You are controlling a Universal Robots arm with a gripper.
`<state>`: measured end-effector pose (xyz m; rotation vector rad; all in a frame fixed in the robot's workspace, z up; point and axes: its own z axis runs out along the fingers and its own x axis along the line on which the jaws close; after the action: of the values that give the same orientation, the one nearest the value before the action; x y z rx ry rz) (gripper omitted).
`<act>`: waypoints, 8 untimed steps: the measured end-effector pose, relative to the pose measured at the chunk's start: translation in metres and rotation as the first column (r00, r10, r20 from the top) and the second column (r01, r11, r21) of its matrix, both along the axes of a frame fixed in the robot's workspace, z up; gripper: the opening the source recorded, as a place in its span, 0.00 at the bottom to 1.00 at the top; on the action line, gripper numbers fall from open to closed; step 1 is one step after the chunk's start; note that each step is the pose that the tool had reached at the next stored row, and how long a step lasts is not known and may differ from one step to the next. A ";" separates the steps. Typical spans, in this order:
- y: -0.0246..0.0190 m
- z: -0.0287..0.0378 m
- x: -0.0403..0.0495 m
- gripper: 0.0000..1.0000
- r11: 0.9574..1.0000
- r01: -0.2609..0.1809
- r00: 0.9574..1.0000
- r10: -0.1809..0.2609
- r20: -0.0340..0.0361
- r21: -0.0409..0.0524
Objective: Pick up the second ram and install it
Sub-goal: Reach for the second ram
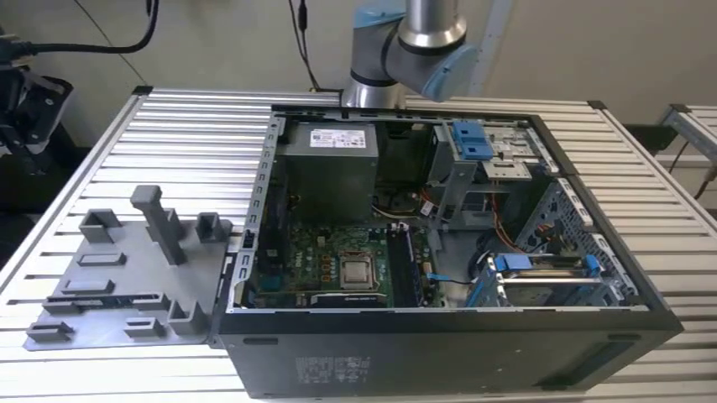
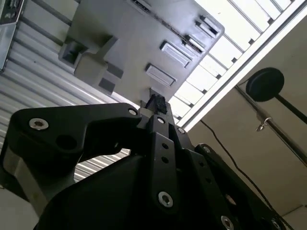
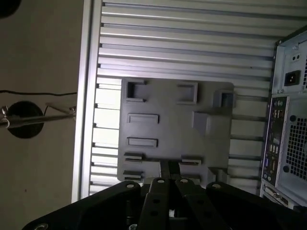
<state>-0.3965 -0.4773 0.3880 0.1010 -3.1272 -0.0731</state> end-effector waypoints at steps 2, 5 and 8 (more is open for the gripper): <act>-0.0046 0.0000 0.0000 0.11 1.000 0.000 1.000 0.000 0.000 0.000; -0.0115 -0.0001 -0.0001 0.11 1.000 0.000 1.000 0.000 0.000 0.000; -0.0176 -0.0001 0.0000 0.11 1.000 0.000 1.000 0.000 0.000 0.000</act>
<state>-0.3965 -0.4949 0.3879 0.1010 -3.1273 -0.0729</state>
